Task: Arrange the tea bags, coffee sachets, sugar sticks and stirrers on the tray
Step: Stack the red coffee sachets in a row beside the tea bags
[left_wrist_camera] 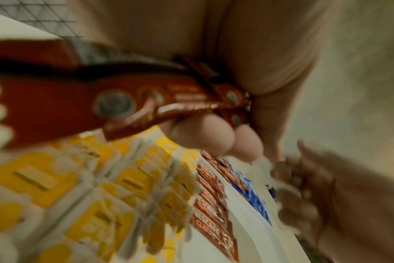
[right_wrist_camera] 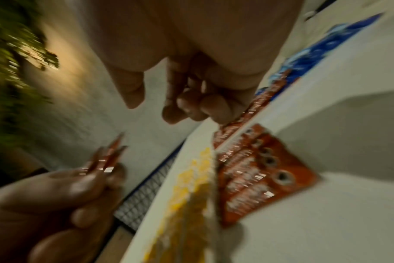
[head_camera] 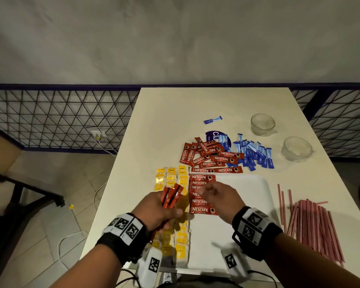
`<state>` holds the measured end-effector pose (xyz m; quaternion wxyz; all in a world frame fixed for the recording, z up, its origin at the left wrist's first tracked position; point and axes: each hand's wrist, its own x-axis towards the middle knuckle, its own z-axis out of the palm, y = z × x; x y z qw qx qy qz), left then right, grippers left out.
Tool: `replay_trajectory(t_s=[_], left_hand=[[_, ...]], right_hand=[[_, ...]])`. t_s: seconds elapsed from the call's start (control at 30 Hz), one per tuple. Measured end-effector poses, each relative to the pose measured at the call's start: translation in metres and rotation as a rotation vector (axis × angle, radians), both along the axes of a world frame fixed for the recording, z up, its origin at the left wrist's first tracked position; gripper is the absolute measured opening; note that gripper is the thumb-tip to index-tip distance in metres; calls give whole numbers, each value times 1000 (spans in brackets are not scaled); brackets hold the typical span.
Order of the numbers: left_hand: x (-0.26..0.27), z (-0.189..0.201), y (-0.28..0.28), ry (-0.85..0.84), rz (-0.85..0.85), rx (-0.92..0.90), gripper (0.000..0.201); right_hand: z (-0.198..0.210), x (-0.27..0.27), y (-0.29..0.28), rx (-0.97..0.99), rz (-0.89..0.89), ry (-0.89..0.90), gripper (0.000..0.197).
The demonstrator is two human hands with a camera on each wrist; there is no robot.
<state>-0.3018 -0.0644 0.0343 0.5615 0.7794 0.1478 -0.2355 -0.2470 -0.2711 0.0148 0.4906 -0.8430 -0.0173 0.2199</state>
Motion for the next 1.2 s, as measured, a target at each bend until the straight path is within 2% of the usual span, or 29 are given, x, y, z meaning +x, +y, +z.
replay_trajectory(t_s=[0.07, 0.13, 0.27, 0.37, 0.53, 0.6, 0.67, 0.73, 0.8, 0.9, 1.0, 1.1, 1.2], left_hand=[[4, 2, -12, -10, -71, 23, 21], [7, 4, -19, -25, -118, 45, 19], [6, 8, -17, -24, -58, -55, 16], [6, 10, -12, -40, 63, -114, 10], [9, -3, -15, -191, 55, 81, 14], [9, -6, -15, -196, 95, 44, 15], [9, -5, -13, -173, 187, -68, 13], [9, -6, -10, -141, 250, -172, 22], [10, -6, -10, -139, 263, -198, 20], [16, -7, -10, -180, 260, -148, 18], [21, -9, -10, -199, 246, -78, 18], [21, -8, -11, -208, 217, -29, 15], [19, -10, -2, -204, 212, 19, 13]], right_hand=[[10, 2, 12, 105, 70, -30, 13], [19, 5, 16, 94, 96, -76, 9], [16, 11, 3, 125, 15, -59, 8], [14, 12, -8, 161, -31, 27, 9], [21, 8, -9, 413, -130, 266, 16], [22, 9, -8, 456, -173, 271, 12], [23, 10, -9, 447, -172, 233, 7], [24, 10, -10, 411, -158, 189, 11], [25, 9, -11, 393, -162, 175, 15], [22, 8, -12, 403, -178, 204, 13], [18, 6, -16, 304, -152, 212, 4], [6, 2, -25, 262, -189, 289, 5], [-10, -5, -44, 120, -214, 377, 6]])
